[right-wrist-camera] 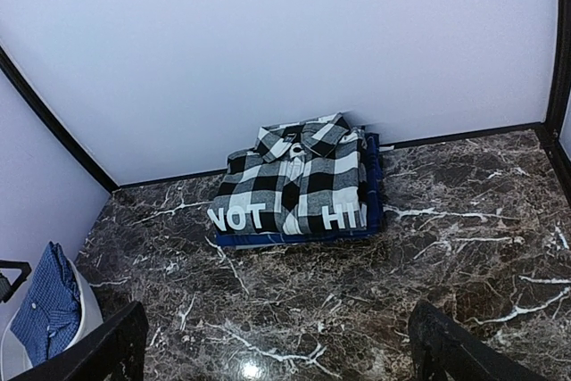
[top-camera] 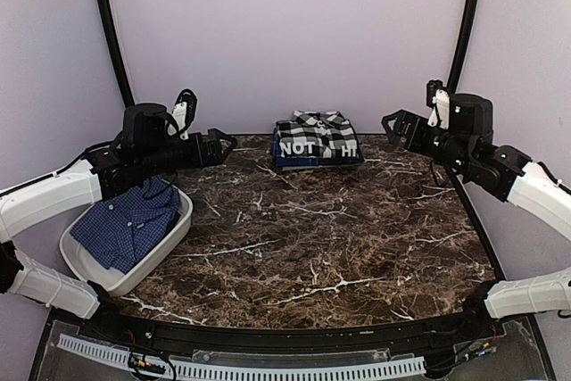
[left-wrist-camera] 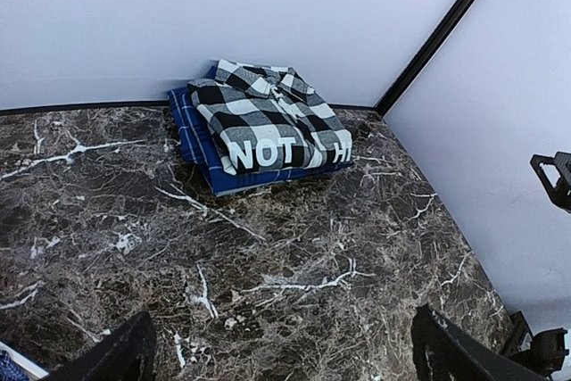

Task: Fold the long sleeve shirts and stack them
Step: Reset both arms

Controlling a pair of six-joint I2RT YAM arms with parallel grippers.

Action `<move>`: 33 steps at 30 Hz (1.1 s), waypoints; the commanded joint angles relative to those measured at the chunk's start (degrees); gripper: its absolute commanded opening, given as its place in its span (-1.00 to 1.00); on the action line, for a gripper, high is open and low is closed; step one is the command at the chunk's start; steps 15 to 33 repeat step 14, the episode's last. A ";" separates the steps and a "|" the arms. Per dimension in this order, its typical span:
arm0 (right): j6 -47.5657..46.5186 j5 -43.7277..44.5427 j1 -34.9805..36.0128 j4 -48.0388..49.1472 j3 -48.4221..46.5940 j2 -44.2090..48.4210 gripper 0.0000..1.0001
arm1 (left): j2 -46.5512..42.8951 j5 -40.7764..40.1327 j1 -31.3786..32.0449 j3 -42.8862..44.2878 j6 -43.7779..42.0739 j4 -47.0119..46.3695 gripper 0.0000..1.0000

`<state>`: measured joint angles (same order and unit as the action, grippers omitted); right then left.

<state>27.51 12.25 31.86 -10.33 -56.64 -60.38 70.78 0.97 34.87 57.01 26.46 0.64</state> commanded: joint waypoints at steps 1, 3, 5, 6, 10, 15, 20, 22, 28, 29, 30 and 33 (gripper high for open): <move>-0.04 0.33 0.22 1.55 0.03 1.21 0.97 | -1.78 -0.31 -0.42 -0.51 -0.79 -1.68 0.97; -0.03 0.36 0.16 1.68 0.26 1.29 0.97 | -1.79 -0.33 -0.42 -0.50 -0.74 -1.72 0.97; -0.04 0.47 0.19 1.80 0.42 1.43 0.97 | -1.76 -0.35 -0.42 -0.47 -0.63 -1.77 0.97; -0.08 0.56 0.21 1.80 0.51 1.53 0.97 | -1.77 -0.31 -0.42 -0.48 -0.62 -1.74 0.97; -0.13 0.41 0.20 1.80 0.72 1.55 0.97 | -1.79 -1.82 -0.42 -0.43 -0.62 -1.65 0.97; 0.09 0.39 0.22 1.64 0.88 1.54 0.97 | -1.92 -2.10 -0.42 -0.41 -0.49 -1.61 0.97; 0.09 0.39 0.22 1.64 0.88 1.54 0.97 | -1.92 -2.10 -0.42 -0.41 -0.49 -1.61 0.97; 0.09 0.39 0.22 1.64 0.88 1.54 0.97 | -1.92 -2.10 -0.42 -0.41 -0.49 -1.61 0.97; 0.09 0.39 0.22 1.64 0.88 1.54 0.97 | -1.92 -2.10 -0.42 -0.41 -0.49 -1.61 0.97; 0.09 0.39 0.22 1.64 0.88 1.54 0.97 | -1.92 -2.10 -0.42 -0.41 -0.49 -1.61 0.97; 0.09 0.39 0.22 1.64 0.88 1.54 0.97 | -1.92 -2.10 -0.42 -0.41 -0.49 -1.61 0.97; 0.09 0.39 0.22 1.64 0.88 1.54 0.97 | -1.92 -2.10 -0.42 -0.41 -0.49 -1.61 0.97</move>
